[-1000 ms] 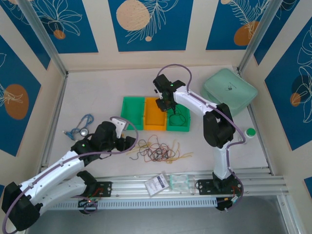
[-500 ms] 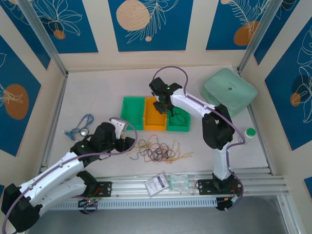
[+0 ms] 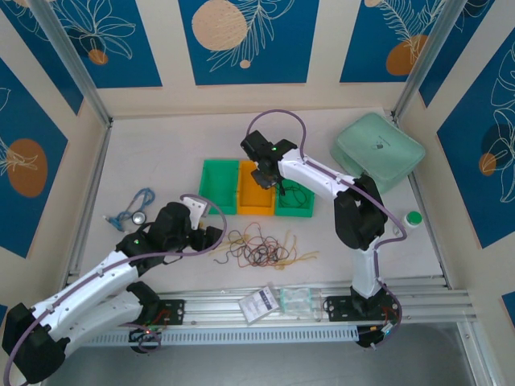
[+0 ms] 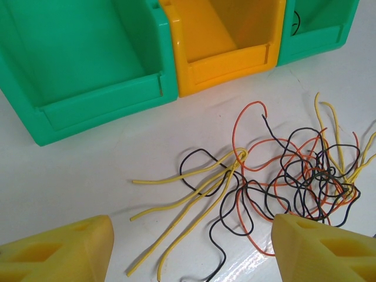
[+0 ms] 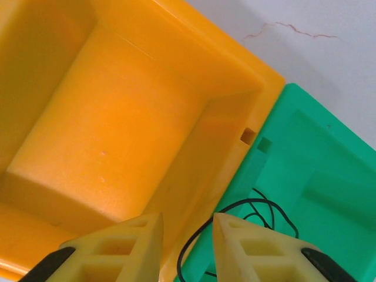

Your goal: Untangle the cables

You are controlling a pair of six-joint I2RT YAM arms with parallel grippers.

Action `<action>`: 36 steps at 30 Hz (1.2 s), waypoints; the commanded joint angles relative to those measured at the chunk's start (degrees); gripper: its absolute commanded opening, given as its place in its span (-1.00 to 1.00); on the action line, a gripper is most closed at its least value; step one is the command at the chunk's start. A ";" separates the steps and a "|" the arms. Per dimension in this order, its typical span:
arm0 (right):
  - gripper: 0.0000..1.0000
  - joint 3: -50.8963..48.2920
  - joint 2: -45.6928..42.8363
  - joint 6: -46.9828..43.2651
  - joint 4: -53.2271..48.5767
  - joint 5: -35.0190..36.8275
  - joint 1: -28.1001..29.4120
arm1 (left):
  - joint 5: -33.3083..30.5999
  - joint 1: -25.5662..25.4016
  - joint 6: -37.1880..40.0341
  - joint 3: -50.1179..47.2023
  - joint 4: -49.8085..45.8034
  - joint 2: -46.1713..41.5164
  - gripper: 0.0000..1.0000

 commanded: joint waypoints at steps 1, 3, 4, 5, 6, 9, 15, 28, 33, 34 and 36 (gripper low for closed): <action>-0.41 0.91 -0.33 -0.23 -2.51 1.61 0.01 | 0.44 0.86 -0.53 -0.52 -0.67 -0.95 0.42; -0.42 1.52 0.32 0.31 -3.28 1.81 -0.17 | 0.45 0.90 -0.61 -0.67 -0.71 -1.08 0.42; -0.43 1.86 0.61 0.61 -3.81 1.92 -0.25 | 0.44 0.92 -0.62 -0.75 -0.79 -1.12 0.42; -0.44 2.12 0.78 0.86 -4.20 1.92 -0.30 | 0.44 0.94 -0.62 -0.79 -0.73 -1.27 0.43; -0.46 2.15 0.98 0.97 -4.41 1.73 -0.44 | 0.44 0.96 -0.62 -0.91 -0.72 -1.28 0.42; -0.55 2.30 1.20 1.48 -5.06 1.01 -0.70 | 0.35 0.97 -0.62 -1.03 -0.90 -1.38 0.42; -0.59 2.39 1.26 2.16 -6.10 -1.02 -1.65 | 0.24 0.98 -0.57 -1.04 -0.76 -1.44 0.42; -0.45 1.48 -0.92 2.95 -3.61 -1.88 -0.54 | 0.26 1.14 -0.31 -0.91 -0.89 -1.39 0.43; -0.43 1.46 -0.98 2.88 -3.53 -0.97 0.13 | 0.43 1.15 -0.45 -0.99 -0.34 -1.20 0.43; -0.43 1.51 -0.74 2.78 -3.66 -1.09 0.18 | 0.51 1.20 -0.39 -0.89 -0.25 -1.14 0.42; -0.43 1.85 -0.10 2.77 -4.04 -1.28 0.18 | 0.57 1.15 -0.40 -0.81 -0.28 -1.04 0.42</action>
